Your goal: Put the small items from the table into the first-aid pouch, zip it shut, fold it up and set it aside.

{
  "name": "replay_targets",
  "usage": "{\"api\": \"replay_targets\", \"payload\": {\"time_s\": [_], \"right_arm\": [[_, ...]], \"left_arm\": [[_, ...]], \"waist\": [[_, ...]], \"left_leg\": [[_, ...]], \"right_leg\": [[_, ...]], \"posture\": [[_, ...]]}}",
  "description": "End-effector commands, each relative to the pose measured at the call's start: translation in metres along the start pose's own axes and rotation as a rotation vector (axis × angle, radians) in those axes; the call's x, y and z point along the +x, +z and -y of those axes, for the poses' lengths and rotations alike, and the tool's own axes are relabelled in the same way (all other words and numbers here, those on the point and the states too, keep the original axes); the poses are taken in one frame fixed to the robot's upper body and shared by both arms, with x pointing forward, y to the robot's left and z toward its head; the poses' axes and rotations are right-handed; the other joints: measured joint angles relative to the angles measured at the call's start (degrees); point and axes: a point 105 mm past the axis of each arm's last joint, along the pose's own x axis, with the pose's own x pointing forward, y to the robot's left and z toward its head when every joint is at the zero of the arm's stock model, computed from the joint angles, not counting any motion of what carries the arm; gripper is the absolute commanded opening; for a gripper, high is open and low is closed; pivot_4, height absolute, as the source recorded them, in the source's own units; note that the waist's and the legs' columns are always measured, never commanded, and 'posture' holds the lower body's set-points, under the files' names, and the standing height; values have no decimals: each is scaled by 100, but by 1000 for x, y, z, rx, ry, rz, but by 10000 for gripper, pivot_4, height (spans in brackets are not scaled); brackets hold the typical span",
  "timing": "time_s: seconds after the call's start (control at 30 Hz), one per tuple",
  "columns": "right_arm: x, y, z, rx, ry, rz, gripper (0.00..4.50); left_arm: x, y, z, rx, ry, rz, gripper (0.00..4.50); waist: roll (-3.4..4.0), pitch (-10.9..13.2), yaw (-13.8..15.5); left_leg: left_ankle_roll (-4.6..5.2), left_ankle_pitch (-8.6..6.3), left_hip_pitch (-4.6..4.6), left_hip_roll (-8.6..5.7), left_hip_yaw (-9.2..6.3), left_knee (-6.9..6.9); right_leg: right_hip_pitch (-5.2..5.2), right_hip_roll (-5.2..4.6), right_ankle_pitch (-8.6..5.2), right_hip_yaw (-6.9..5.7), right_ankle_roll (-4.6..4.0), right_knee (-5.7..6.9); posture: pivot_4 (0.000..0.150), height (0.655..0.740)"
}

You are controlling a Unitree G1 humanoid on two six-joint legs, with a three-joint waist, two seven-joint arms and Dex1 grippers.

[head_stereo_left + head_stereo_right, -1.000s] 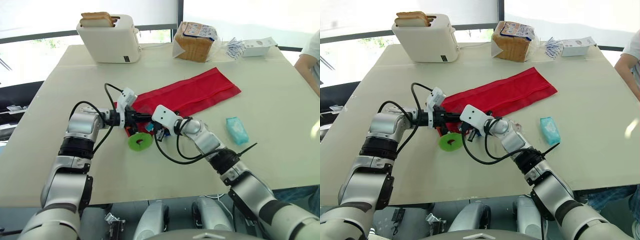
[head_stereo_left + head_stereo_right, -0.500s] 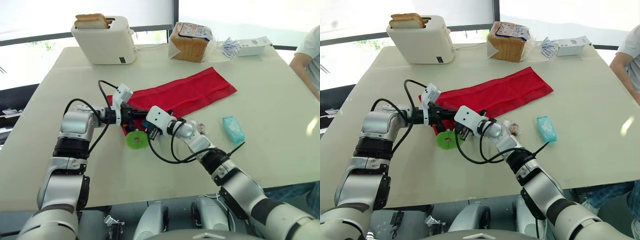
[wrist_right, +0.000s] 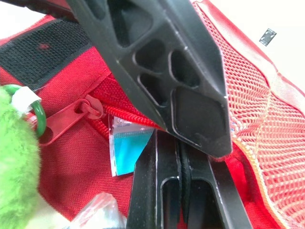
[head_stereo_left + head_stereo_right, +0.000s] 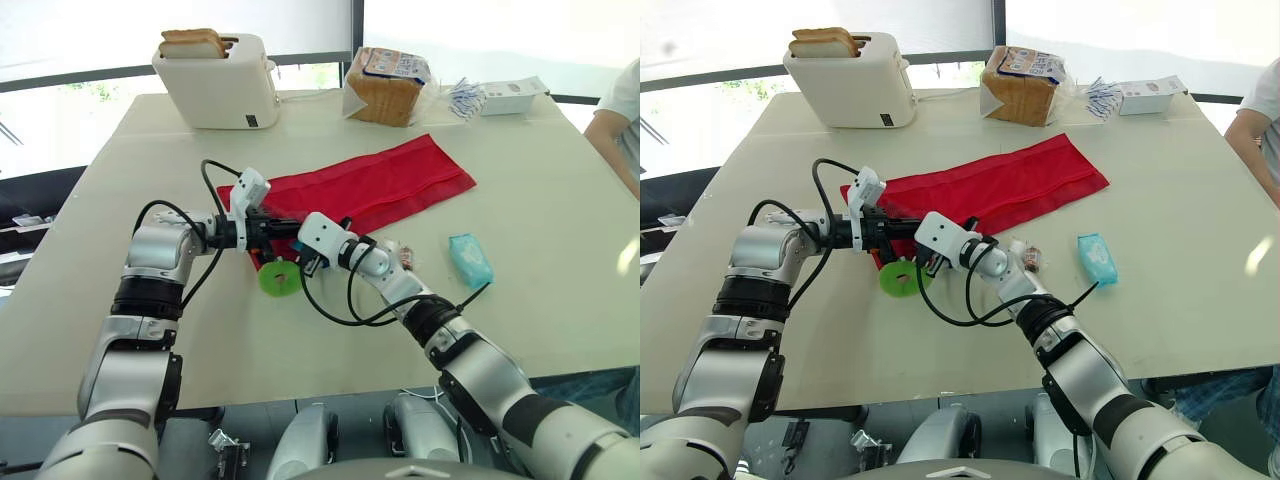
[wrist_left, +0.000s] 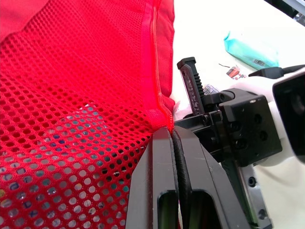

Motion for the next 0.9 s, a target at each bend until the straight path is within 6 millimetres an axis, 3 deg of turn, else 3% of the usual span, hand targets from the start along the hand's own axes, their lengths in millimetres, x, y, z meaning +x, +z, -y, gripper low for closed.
{"api": "replay_targets", "payload": {"time_s": [0.03,0.17,0.33,0.43,0.53,0.9], "right_arm": [[-19,16,9,83,56,55,6839],[-36,23,0,163,145,49,25362],[-35,26,-12,186,195,10,25362],[-24,21,-15,185,186,-40,16997],[-14,22,-16,169,188,-54,956],[4,25,-32,128,248,-67,956]], "left_arm": [[-1,-13,-9,-22,37,-39,0],[0,-13,-11,-19,35,-36,0],[2,-8,-10,-23,20,-20,0],[1,-3,-7,-37,1,0,0],[0,0,-5,-44,-10,7,0],[0,7,0,-75,-21,38,0]], "waist": [[0,0,18],[1,2,31],[2,2,31],[2,3,34],[2,3,30],[2,3,-10]], "left_leg": [[0,0,-2,-1,0,1],[1,0,-21,-3,-5,6],[1,-1,-28,-3,-5,3],[1,-1,-29,-3,-5,5],[1,-1,-29,-4,-5,4],[1,0,-29,-6,-7,4]], "right_leg": [[-1,0,0,1,0,0],[-13,0,0,1,0,-1],[-23,0,0,2,0,0],[-23,0,0,2,0,0],[-24,-1,0,1,0,0],[-24,-2,0,0,0,0]], "posture": [[1500,7400],[1500,7400],[1500,7400],[1500,7400],[1500,7400],[1500,7400]]}}
